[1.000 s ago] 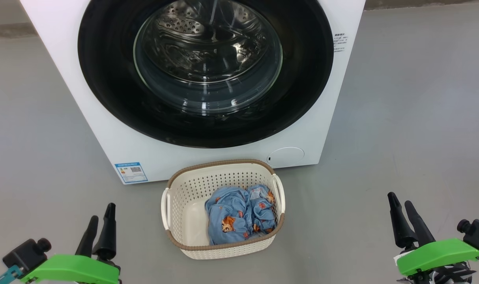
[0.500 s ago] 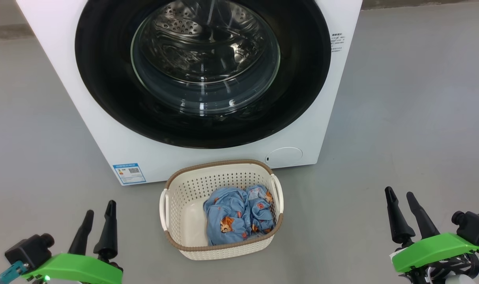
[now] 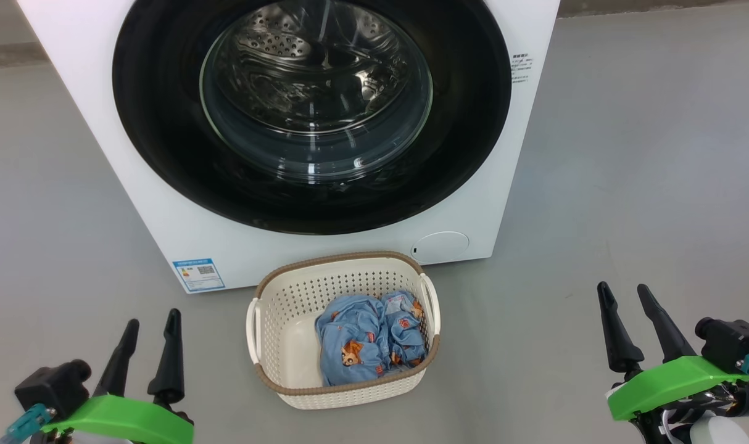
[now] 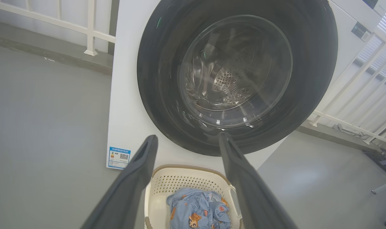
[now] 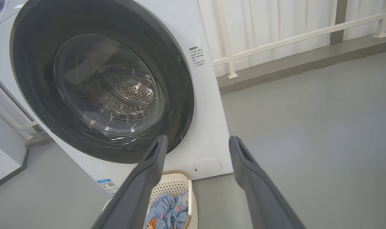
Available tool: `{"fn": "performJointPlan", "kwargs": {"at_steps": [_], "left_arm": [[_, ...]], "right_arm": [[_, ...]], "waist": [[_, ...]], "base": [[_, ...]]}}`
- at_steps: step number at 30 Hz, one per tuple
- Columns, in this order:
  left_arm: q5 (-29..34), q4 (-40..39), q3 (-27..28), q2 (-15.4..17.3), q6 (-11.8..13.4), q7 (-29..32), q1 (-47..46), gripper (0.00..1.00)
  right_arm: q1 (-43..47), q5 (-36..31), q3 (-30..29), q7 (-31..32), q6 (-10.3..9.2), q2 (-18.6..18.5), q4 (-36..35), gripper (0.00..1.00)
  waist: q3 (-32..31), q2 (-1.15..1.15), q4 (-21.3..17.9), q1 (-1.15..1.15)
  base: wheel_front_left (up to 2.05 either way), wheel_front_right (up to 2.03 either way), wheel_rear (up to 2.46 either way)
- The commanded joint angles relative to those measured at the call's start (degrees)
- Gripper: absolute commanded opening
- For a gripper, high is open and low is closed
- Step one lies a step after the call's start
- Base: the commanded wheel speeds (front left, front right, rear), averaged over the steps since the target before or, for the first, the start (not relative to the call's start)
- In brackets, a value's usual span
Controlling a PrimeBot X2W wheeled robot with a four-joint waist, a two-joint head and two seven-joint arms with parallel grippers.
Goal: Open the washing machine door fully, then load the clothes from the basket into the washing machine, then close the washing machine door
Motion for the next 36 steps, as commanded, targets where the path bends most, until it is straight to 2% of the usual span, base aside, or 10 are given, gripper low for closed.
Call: {"fn": "performJointPlan", "kwargs": {"at_steps": [1,27,31,36], "left_arm": [[2.6,-2.0,1.2,1.6,-0.1,-1.0,-3.2,1.0],[21.6,-1.9,1.0,3.0,-0.2,-5.2,-4.7,1.0],[24.1,-1.7,1.4,2.8,-0.2,-5.9,-4.9,1.0],[23.8,-0.8,1.7,2.6,-0.2,-6.0,-4.8,1.0]], "right_arm": [[-2.7,-2.6,1.0,-1.0,-0.05,-0.9,-1.6,1.0],[-4.5,-21.5,2.1,-5.2,-0.06,-2.3,-3.6,1.0],[-4.5,-24.4,2.0,-5.9,-0.06,-2.5,-3.7,1.0],[-4.4,-24.6,1.6,-5.9,-0.06,-2.3,-3.8,1.0]], "waist": [[0.0,0.0,0.1,0.0],[0.2,0.0,0.8,0.0],[0.1,0.0,0.8,0.0],[-0.1,0.0,0.9,0.0]], "base": [[0.0,0.0,0.0],[0.0,0.0,0.0],[0.0,0.0,0.0],[0.0,0.0,0.0]]}}
